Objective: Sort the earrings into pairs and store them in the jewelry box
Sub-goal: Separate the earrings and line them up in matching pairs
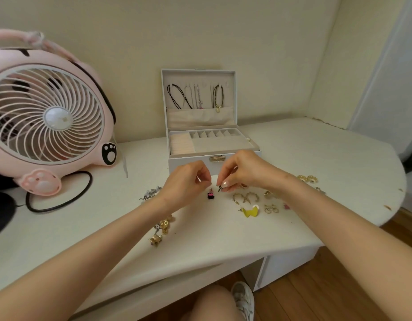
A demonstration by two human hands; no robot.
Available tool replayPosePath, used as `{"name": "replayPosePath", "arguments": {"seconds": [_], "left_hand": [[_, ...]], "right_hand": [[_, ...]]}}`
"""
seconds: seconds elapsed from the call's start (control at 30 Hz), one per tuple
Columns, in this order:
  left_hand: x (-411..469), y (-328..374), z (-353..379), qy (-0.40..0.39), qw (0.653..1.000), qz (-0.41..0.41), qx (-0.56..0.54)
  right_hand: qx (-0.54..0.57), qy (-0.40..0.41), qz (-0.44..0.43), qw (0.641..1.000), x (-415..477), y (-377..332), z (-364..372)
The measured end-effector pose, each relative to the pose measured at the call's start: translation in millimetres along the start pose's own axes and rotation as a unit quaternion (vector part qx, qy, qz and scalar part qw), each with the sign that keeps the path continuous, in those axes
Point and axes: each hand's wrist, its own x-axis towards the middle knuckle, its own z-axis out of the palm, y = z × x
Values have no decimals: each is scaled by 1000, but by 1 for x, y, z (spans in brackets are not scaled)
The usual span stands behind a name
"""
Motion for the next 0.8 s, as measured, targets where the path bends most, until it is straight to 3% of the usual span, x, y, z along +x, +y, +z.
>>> {"name": "replayPosePath", "arguments": {"seconds": [0.23, 0.53, 0.8], "left_hand": [[0, 3, -3, -2, 1000, -3, 7], [0, -4, -1, -38, 999, -12, 23], [-1, -9, -1, -40, 999, -11, 33]], "right_hand": [[-19, 37, 3, 999, -2, -5, 0], [-55, -18, -6, 998, -7, -3, -1], [-86, 6, 2, 996, 2, -2, 3]]}}
